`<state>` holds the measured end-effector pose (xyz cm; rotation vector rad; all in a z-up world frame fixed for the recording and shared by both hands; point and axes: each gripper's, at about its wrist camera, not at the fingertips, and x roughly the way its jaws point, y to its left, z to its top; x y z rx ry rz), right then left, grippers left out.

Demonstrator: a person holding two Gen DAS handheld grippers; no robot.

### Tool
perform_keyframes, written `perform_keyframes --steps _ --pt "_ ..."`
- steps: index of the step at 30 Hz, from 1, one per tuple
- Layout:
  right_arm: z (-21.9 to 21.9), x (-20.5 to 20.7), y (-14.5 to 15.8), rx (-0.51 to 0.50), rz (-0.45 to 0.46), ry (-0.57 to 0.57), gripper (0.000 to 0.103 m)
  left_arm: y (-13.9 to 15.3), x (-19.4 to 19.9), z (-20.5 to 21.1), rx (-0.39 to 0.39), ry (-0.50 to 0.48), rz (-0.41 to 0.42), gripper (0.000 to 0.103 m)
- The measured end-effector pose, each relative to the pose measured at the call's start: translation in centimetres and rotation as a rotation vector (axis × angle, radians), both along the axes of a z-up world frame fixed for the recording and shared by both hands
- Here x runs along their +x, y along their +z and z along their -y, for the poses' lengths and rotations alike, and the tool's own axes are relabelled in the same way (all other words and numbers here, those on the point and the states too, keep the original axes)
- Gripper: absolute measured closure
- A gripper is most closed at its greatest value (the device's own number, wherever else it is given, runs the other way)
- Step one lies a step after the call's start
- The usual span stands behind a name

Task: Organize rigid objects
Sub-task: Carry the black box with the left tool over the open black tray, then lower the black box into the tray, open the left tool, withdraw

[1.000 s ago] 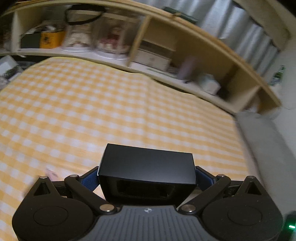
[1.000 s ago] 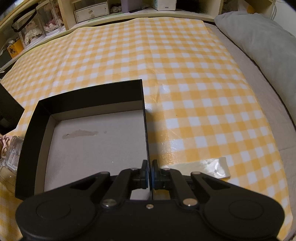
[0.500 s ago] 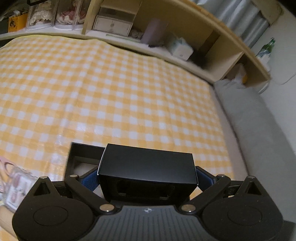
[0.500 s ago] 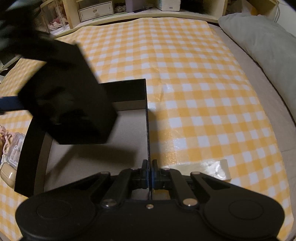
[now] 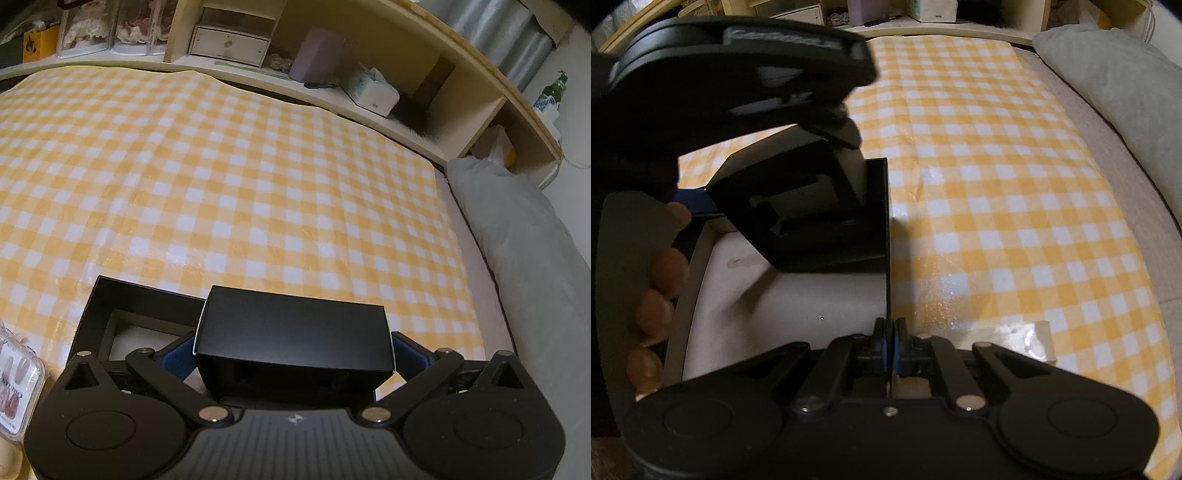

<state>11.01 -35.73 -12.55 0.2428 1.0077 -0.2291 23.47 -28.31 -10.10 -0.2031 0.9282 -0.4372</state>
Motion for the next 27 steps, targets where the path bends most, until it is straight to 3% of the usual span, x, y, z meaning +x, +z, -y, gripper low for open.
perform_keyframes --steps 15,19,27 --pt "0.0 0.0 0.0 0.017 0.001 -0.002 0.098 0.1 0.5 -1.7 -0.047 -0.056 -0.108 0.000" --pt "0.0 0.0 0.0 0.016 0.001 -0.004 0.098 0.3 0.3 -1.1 -0.015 -0.085 -0.085 0.000" --pt "-0.1 -0.1 -0.1 0.018 0.003 -0.005 0.097 1.9 -1.2 0.2 0.102 -0.159 0.048 0.000"
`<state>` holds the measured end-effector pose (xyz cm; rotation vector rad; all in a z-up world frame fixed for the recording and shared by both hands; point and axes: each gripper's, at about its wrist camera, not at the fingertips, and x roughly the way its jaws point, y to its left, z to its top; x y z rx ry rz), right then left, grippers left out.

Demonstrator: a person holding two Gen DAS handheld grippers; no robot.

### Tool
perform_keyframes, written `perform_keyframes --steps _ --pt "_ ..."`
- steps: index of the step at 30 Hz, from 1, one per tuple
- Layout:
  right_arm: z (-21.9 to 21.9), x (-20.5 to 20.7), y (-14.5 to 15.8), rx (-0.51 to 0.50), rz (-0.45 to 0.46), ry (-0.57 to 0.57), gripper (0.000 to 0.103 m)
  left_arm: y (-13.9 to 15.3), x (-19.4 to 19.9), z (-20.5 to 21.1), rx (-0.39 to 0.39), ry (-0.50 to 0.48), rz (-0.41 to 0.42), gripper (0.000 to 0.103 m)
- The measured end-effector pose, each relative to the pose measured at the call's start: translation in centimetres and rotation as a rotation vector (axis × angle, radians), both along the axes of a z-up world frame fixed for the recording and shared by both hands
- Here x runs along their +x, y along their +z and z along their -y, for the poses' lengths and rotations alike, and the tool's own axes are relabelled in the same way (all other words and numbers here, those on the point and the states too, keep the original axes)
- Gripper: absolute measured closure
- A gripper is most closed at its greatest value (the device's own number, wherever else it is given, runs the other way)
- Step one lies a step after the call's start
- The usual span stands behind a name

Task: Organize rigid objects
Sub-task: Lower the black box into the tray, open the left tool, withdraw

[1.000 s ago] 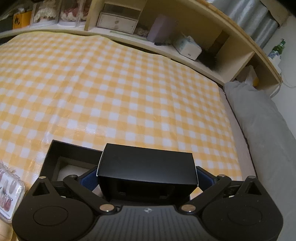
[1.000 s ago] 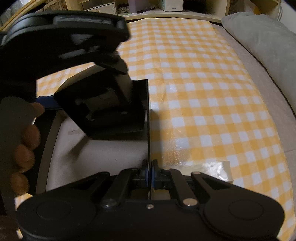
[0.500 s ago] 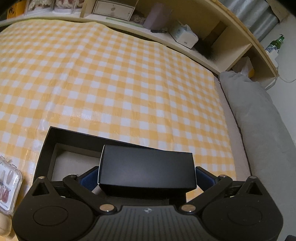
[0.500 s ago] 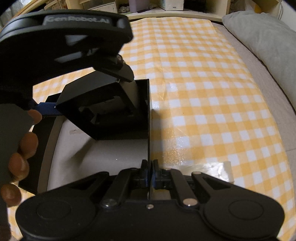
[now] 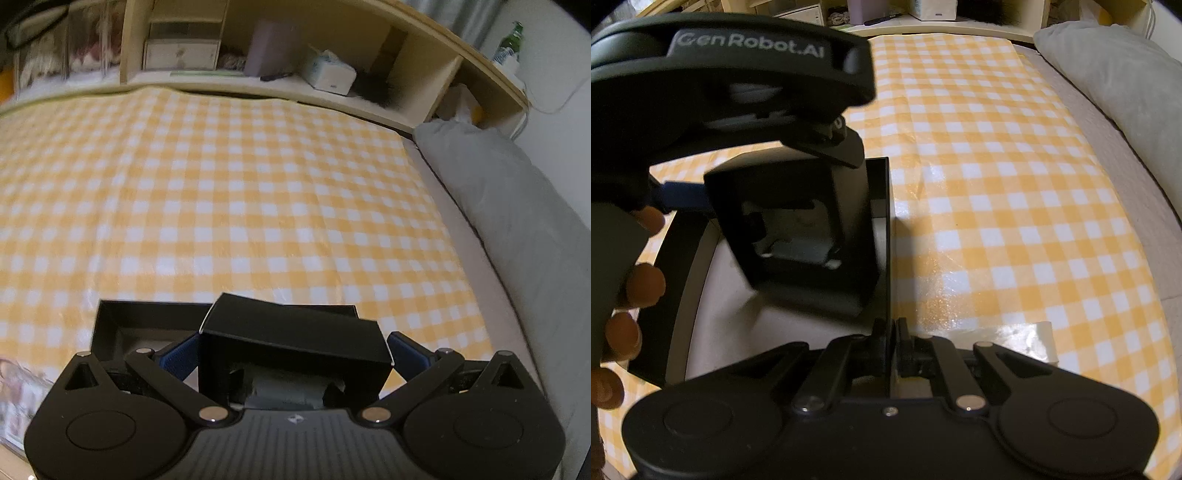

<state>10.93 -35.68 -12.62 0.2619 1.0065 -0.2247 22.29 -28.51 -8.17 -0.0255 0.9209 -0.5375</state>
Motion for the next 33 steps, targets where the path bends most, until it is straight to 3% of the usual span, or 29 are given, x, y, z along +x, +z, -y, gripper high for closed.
perform_keyframes --steps 5,9,11,14,18,20,22,25,29,33 --pt "0.0 0.0 0.0 0.001 0.000 -0.001 0.097 0.5 -0.1 0.0 0.011 -0.006 0.013 0.000" --pt "0.0 0.0 0.0 0.002 -0.002 -0.002 0.097 1.4 -0.6 0.2 0.088 -0.044 0.112 0.000" --pt "0.0 0.0 0.0 0.006 0.000 -0.004 0.097 1.4 0.0 -0.3 0.087 -0.048 0.049 0.000" --pt "0.0 0.0 0.0 0.009 0.001 -0.006 0.097 1.6 1.1 -1.7 0.020 -0.028 -0.035 0.000" --pt "-0.2 0.0 0.0 0.005 -0.002 -0.007 0.097 2.2 1.5 -3.4 -0.004 -0.034 -0.021 0.000" --pt "-0.2 0.0 -0.1 0.006 -0.002 -0.008 0.097 2.1 1.6 -4.4 -0.006 -0.022 -0.037 0.004" --pt "-0.3 0.1 -0.1 0.008 -0.002 -0.010 0.097 1.5 1.7 -4.9 0.011 -0.029 -0.087 0.027" --pt "-0.3 0.1 0.0 0.006 -0.003 -0.009 0.097 -0.2 1.9 -5.2 0.063 -0.064 -0.196 0.047" --pt "-0.4 0.2 -0.1 0.004 -0.008 -0.011 0.097 -2.6 0.8 -4.5 0.202 -0.135 -0.219 0.051" --pt "-0.4 0.3 -0.1 0.004 -0.010 -0.011 0.097 -4.5 0.3 -4.1 0.263 -0.140 -0.232 0.052"
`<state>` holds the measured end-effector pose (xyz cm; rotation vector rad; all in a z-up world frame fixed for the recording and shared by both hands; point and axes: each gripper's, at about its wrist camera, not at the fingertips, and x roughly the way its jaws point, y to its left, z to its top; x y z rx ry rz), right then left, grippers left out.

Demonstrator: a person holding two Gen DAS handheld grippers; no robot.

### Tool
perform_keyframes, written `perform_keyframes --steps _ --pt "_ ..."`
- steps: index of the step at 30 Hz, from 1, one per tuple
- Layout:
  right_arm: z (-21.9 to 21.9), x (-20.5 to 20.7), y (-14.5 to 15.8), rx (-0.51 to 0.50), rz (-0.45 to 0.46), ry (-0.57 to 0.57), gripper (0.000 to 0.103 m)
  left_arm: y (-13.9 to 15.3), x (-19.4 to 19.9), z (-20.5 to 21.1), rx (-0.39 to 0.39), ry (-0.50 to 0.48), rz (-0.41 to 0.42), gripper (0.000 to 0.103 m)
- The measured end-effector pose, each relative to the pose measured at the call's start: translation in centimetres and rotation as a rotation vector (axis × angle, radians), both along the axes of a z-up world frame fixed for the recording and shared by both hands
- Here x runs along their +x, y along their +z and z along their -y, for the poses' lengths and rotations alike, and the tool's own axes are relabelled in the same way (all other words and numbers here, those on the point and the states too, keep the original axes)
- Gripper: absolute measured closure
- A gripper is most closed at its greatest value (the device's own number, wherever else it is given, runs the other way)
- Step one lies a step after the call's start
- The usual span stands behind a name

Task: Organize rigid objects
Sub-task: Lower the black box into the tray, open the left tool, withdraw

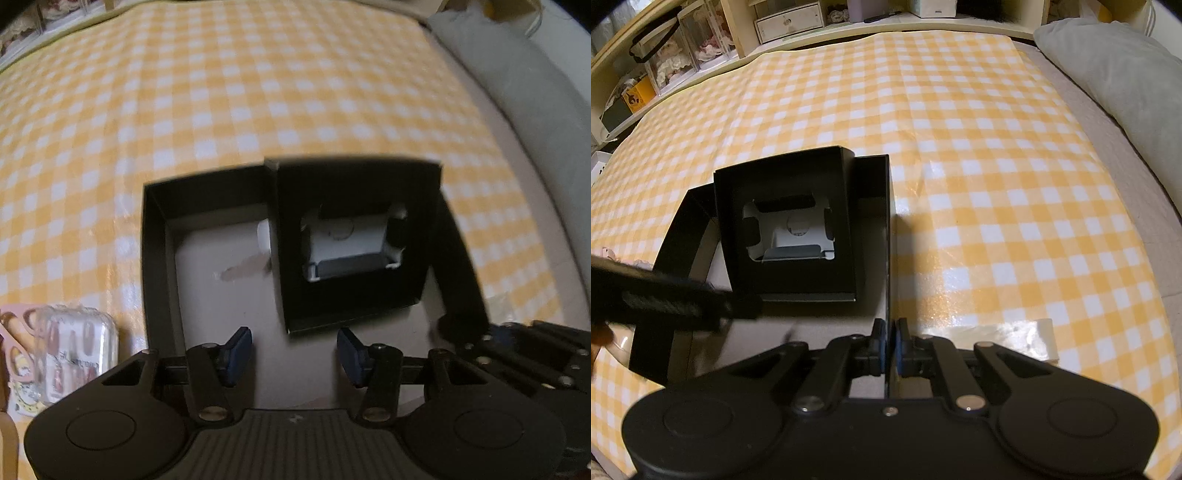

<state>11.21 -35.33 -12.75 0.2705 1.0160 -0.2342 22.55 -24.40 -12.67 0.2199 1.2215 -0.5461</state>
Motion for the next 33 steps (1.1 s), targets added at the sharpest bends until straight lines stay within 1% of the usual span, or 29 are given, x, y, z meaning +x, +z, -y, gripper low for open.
perform_keyframes --steps 1,2,4,6,8,10,14,18,21,23,24,25,27,29,31,33 --pt "0.0 0.0 0.0 0.001 0.001 0.001 0.097 0.0 -0.1 0.2 0.003 0.000 0.024 0.052" --pt "0.0 0.0 0.0 -0.001 0.002 0.001 0.097 0.0 -0.1 0.4 -0.016 -0.008 0.030 0.052" --pt "-0.1 0.0 -0.1 -0.004 -0.002 0.002 0.097 -0.1 0.0 0.9 -0.042 0.010 0.022 0.054" --pt "-0.1 0.0 -0.2 -0.004 -0.003 0.003 0.097 0.2 0.1 1.7 -0.057 0.007 0.053 0.056" --pt "-0.1 0.0 -0.2 -0.004 -0.003 0.003 0.097 0.4 0.1 2.7 -0.042 -0.003 0.090 0.060" --pt "-0.1 0.1 -0.3 -0.006 -0.004 0.005 0.097 0.5 0.5 3.1 -0.048 -0.002 0.097 0.063" --pt "-0.2 0.2 -0.4 -0.007 -0.005 0.009 0.097 0.3 1.0 3.8 -0.066 0.013 0.107 0.063" --pt "-0.2 0.2 -0.3 -0.006 -0.006 0.009 0.097 -0.4 1.7 3.8 -0.108 0.039 0.130 0.063" --pt "-0.2 0.2 -0.3 -0.006 -0.006 0.010 0.097 -1.2 2.1 4.1 -0.143 0.047 0.133 0.063" --pt "-0.2 0.2 -0.4 -0.006 -0.006 0.011 0.097 -1.1 2.1 3.9 -0.154 0.055 0.137 0.062" --pt "-0.2 0.2 -0.4 -0.005 -0.006 0.010 0.097 -1.0 2.2 3.8 -0.154 0.053 0.136 0.060" --pt "-0.1 0.2 -0.4 -0.004 -0.007 0.010 0.097 -0.9 2.1 3.7 -0.153 0.049 0.136 0.055" --pt "-0.2 0.2 -0.4 -0.005 -0.009 0.010 0.097 -0.3 1.9 3.4 -0.152 0.040 0.151 0.050" --pt "-0.1 0.3 -0.5 -0.005 -0.012 0.012 0.097 0.5 1.5 3.1 -0.146 0.021 0.165 0.043" --pt "0.0 0.4 -0.6 -0.005 -0.015 0.013 0.097 1.3 1.1 2.7 -0.128 0.012 0.177 0.025" --pt "0.0 0.4 -0.7 -0.006 -0.015 0.015 0.097 2.1 0.5 2.3 -0.122 0.005 0.199 0.019"
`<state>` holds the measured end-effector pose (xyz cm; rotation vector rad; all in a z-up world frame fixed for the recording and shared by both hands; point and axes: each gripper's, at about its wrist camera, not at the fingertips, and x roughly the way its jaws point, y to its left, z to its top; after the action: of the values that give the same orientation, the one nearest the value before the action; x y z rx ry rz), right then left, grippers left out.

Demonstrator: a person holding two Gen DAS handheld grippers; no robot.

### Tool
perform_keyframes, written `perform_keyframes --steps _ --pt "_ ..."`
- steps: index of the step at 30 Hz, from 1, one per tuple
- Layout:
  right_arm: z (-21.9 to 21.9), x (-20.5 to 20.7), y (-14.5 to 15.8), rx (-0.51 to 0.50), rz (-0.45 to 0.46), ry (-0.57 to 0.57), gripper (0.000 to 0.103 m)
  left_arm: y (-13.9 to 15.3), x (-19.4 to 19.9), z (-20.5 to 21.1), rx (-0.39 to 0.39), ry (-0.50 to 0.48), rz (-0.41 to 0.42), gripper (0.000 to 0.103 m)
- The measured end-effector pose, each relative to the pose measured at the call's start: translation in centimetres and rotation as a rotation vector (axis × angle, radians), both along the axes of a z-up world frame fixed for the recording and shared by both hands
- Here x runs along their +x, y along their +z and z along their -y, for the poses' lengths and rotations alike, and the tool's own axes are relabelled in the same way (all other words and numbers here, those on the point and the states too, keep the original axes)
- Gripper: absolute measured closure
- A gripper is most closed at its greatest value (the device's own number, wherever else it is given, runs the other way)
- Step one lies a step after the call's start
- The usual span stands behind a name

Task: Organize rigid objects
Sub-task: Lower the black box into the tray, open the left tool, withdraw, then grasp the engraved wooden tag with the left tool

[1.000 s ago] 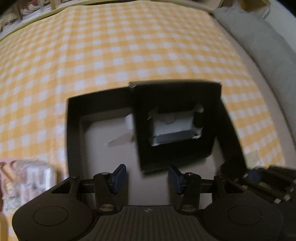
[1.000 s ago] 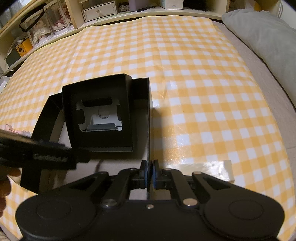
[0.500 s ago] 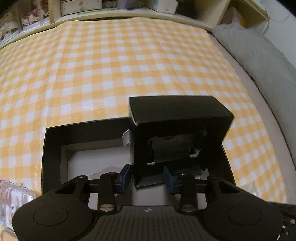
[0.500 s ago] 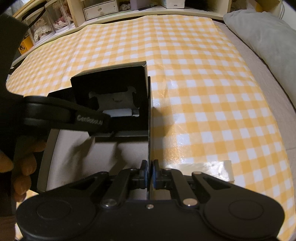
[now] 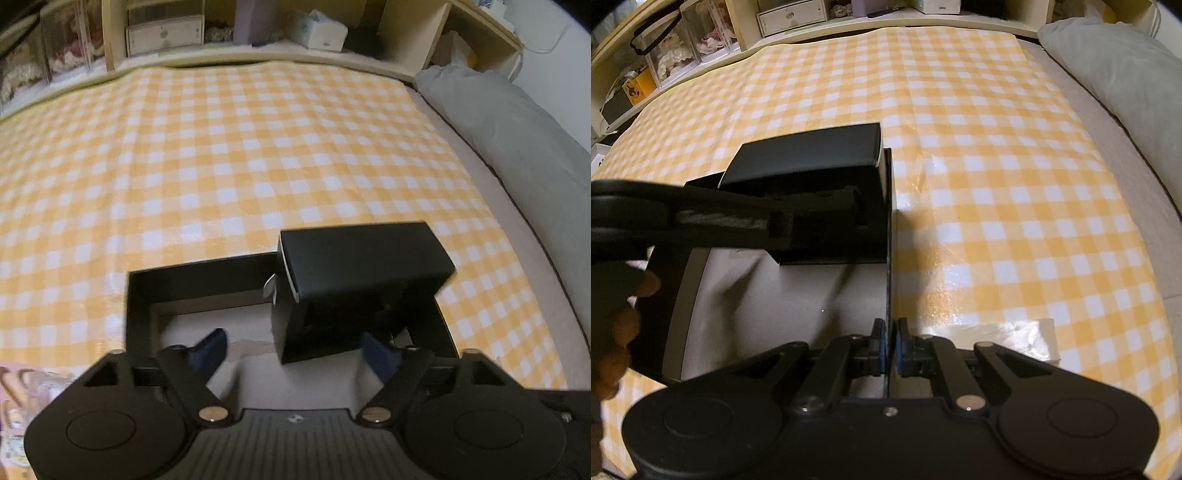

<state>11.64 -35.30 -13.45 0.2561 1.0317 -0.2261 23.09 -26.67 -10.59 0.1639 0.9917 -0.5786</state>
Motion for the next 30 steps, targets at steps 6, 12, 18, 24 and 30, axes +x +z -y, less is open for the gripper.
perform_keyframes --steps 6,12,18,24,30 --pt "0.2 0.0 0.0 -0.001 0.000 0.000 0.097 2.4 -1.5 -2.2 -0.039 -0.025 0.006 0.008" --pt "0.1 0.1 -0.1 -0.016 -0.004 0.006 0.098 5.3 -2.9 -6.0 -0.111 -0.006 0.039 0.000" --pt "0.1 0.1 -0.2 -0.027 -0.008 0.015 0.098 7.2 -3.1 -10.8 -0.123 -0.007 0.073 0.000" --pt "0.2 0.1 -0.3 -0.029 -0.011 0.021 0.098 7.6 -1.7 -16.5 -0.046 0.000 0.132 0.000" --pt "0.3 0.2 -0.5 -0.034 -0.014 0.027 0.098 6.1 0.8 -21.9 0.031 -0.011 0.177 0.000"
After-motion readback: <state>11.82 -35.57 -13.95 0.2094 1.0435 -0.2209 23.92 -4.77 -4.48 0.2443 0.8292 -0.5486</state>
